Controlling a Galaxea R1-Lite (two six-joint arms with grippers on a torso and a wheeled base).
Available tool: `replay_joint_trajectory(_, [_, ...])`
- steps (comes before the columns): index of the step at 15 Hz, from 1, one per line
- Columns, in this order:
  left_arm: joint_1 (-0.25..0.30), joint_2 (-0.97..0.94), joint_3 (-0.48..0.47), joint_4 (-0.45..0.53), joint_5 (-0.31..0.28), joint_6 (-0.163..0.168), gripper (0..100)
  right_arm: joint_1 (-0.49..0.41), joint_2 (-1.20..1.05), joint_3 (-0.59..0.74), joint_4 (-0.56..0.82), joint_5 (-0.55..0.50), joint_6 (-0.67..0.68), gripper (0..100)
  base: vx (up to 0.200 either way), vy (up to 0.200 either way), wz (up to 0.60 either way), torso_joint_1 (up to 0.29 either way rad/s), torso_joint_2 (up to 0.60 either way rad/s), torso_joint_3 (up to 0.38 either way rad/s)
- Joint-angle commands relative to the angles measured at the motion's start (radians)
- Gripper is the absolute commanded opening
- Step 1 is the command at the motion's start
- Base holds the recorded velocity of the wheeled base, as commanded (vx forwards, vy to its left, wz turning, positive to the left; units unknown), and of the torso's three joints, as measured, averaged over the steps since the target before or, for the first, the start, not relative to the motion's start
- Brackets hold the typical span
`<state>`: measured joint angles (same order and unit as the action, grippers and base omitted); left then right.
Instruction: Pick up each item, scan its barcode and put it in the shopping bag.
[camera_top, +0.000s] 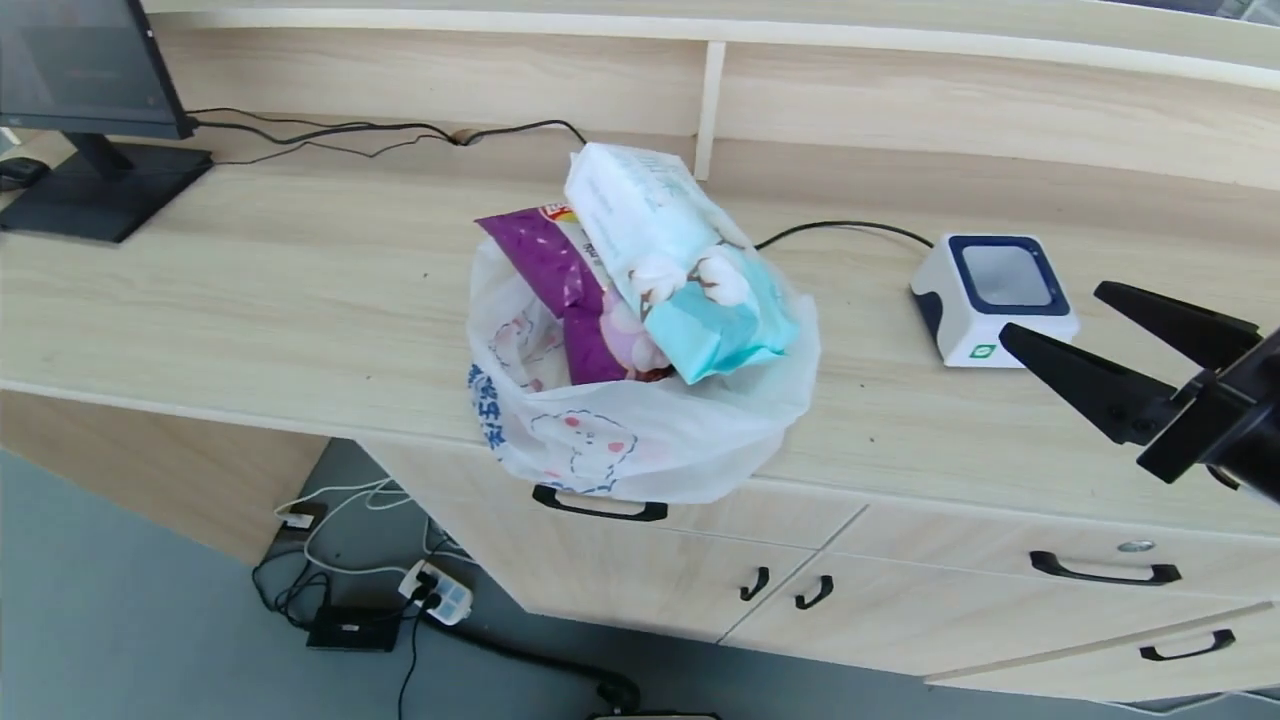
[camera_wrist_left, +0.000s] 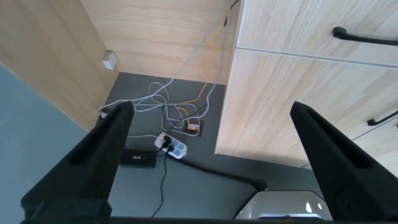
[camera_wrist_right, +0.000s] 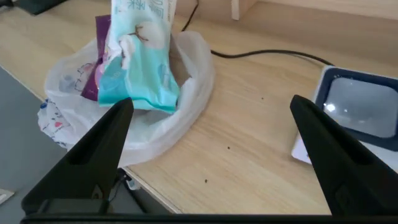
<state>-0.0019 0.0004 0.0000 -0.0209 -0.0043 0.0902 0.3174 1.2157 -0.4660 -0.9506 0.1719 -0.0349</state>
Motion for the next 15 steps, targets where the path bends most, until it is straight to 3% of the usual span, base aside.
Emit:
replay_joint_trajectory(1, [-0.001,0.000,0.000,-0.001,0.001,0.000,100,-0.011,0.001,0.012,-0.002,0.000,0.000,100,0.000,0.000,-0.60,0.002,0.00,0.002])
replay_joint_trajectory(4, [-0.001,0.000,0.000,-0.001,0.001,0.000,100,-0.040,-0.004,0.018,-0.002,-0.002,0.024,100,0.000,0.000,-0.60,0.004,0.00,0.005])
replay_joint_trajectory(7, [-0.001,0.000,0.000,0.002,0.000,0.000,100,-0.063,-0.012,0.038,-0.002,-0.002,0.110,100,0.000,0.000,0.00,0.000,0.00,0.000])
replay_joint_trajectory(11, [-0.001,0.000,0.000,0.002,0.000,0.000,100,-0.103,-0.022,0.069,-0.002,0.000,0.089,100,0.000,-0.200,0.00,0.001,0.00,0.002])
replay_joint_trajectory(15, [-0.001,0.000,0.000,0.004,0.000,0.000,100,-0.230,-0.002,0.058,-0.003,0.032,0.104,100,0.000,-0.200,0.00,0.001,0.00,0.004])
